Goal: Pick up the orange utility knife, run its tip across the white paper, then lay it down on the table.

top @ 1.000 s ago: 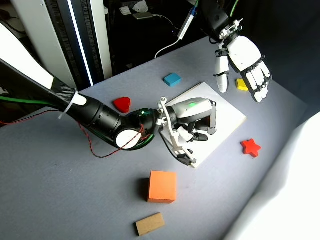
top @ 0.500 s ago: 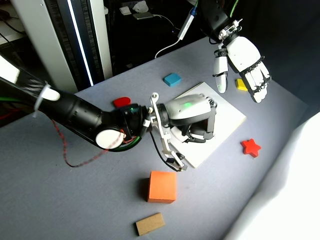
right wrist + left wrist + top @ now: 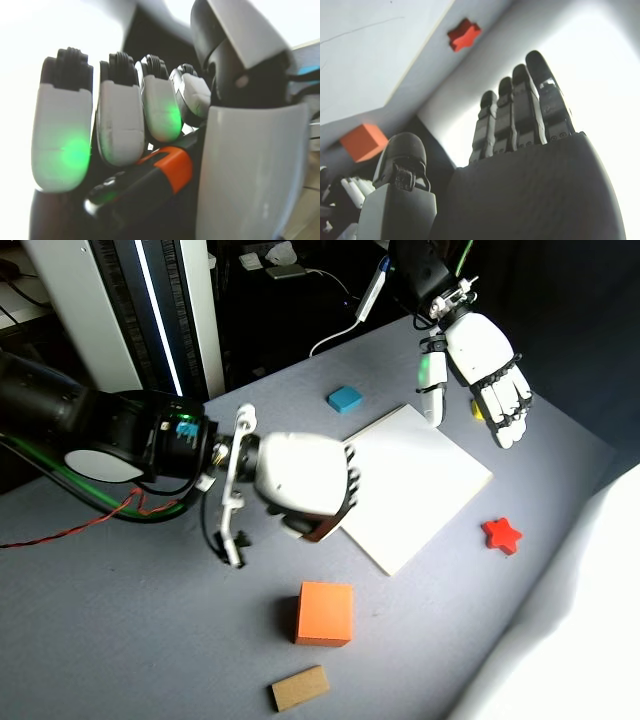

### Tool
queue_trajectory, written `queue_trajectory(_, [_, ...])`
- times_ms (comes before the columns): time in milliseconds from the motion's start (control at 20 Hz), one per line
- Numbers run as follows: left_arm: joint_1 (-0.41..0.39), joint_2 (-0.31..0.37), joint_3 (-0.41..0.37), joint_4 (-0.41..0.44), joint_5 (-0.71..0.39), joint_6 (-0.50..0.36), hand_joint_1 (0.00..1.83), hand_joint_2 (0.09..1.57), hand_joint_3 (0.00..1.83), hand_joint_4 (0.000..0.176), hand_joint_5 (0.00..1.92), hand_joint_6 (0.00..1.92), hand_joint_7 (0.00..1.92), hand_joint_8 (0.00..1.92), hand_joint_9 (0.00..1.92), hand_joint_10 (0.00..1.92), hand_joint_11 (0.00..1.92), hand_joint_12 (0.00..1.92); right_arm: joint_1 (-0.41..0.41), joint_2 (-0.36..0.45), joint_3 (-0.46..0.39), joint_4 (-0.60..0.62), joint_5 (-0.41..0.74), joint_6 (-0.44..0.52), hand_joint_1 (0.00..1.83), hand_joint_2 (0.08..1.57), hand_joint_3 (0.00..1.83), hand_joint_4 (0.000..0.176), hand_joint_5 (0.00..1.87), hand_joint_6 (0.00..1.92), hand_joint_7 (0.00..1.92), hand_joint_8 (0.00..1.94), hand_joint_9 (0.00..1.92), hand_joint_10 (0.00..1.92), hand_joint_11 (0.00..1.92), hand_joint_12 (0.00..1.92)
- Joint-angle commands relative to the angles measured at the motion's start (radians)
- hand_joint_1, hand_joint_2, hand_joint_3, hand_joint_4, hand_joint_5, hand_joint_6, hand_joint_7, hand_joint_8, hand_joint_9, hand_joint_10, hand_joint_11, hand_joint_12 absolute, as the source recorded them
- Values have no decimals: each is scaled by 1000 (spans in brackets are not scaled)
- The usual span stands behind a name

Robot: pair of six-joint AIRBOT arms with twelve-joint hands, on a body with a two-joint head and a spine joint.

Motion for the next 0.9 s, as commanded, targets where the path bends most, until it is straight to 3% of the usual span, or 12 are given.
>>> queue_trajectory(0, [-21, -2, -5, 41, -76, 10, 0, 1274, 0, 38, 49, 0, 137, 6, 184, 11, 0, 833, -5, 12, -4, -3, 81, -3, 1485, 993, 590, 176, 1420, 1921, 1659, 1941, 1741, 1921, 1787, 1921])
queue_trajectory(150, [-76, -29, -43, 41, -45, 65, 0, 1278, 1, 37, 61, 5, 147, 6, 202, 14, 0, 855, -53, 17, 2, 1, 84, -5, 1458, 958, 720, 176, 1354, 1921, 1556, 1941, 1679, 1921, 1728, 1921])
queue_trajectory(200, [-80, -37, -51, 42, -45, 69, 0, 1279, 1, 41, 43, 2, 102, 1, 152, 4, 0, 793, -61, 17, 2, 1, 84, -9, 1249, 729, 1232, 0, 889, 1819, 1098, 1941, 1363, 1921, 1356, 1921])
queue_trajectory(250, [-80, -40, -54, 46, -45, 68, 0, 1279, 1, 43, 40, 2, 93, 0, 142, 2, 0, 779, -64, 17, 2, 1, 84, -9, 1210, 675, 1348, 0, 802, 1800, 1014, 1941, 1285, 1921, 1260, 1921])
queue_trajectory(300, [-80, -44, -56, 51, -45, 65, 0, 1275, 0, 44, 38, 1, 94, 1, 145, 3, 0, 779, -68, 18, 1, 1, 85, -9, 1139, 798, 1172, 0, 655, 1860, 856, 1921, 980, 1921, 863, 1921])
queue_trajectory(350, [-80, -52, -58, 61, -45, 60, 0, 1275, 0, 43, 40, 1, 92, 0, 151, 4, 0, 798, -72, 20, 1, 1, 85, -10, 1093, 908, 1000, 0, 580, 1873, 752, 1915, 823, 1921, 710, 1921])
queue_trajectory(450, [-80, -57, -60, 66, -45, 58, 0, 1271, 0, 41, 51, 3, 119, 5, 172, 7, 0, 845, -75, 26, -1, 1, 89, -10, 983, 1307, 304, 0, 383, 1830, 534, 1883, 369, 1921, 407, 1921])
queue_trajectory(500, [-79, -58, -61, 66, -46, 58, 0, 1269, 0, 42, 41, 1, 112, 1, 160, 2, 0, 829, -76, 30, -1, 1, 94, -10, 953, 1424, 103, 0, 337, 1842, 490, 1895, 247, 1921, 338, 1921])
queue_trajectory(550, [-77, -58, -61, 66, -48, 57, 0, 1267, 0, 44, 44, 3, 112, 1, 162, 2, 0, 826, -75, 36, -3, 1, 98, -10, 814, 1360, 21, 0, 71, 1579, 181, 1645, 86, 1891, 217, 1921])
queue_trajectory(650, [-75, -58, -60, 66, -57, 56, 0, 1260, 0, 45, 39, 0, 108, 0, 159, 1, 0, 829, -73, 56, -17, 1, 102, -10, 735, 1312, 0, 0, 2, 1251, 69, 1282, 4, 1707, 18, 1921])
queue_trajectory(750, [-75, -58, -60, 66, -57, 58, 0, 1260, 0, 43, 38, 3, 108, 4, 152, 4, 0, 812, -66, 85, -44, 1, 103, -10, 652, 1272, 0, 0, 0, 755, 2, 867, 0, 1308, 0, 1888])
queue_trajectory(850, [-76, -58, -61, 66, -57, 62, 0, 1259, 0, 42, 39, 3, 107, 3, 156, 5, 0, 814, -56, 120, -80, 1, 102, -7, 610, 1227, 0, 0, 0, 254, 0, 428, 0, 791, 0, 1585])
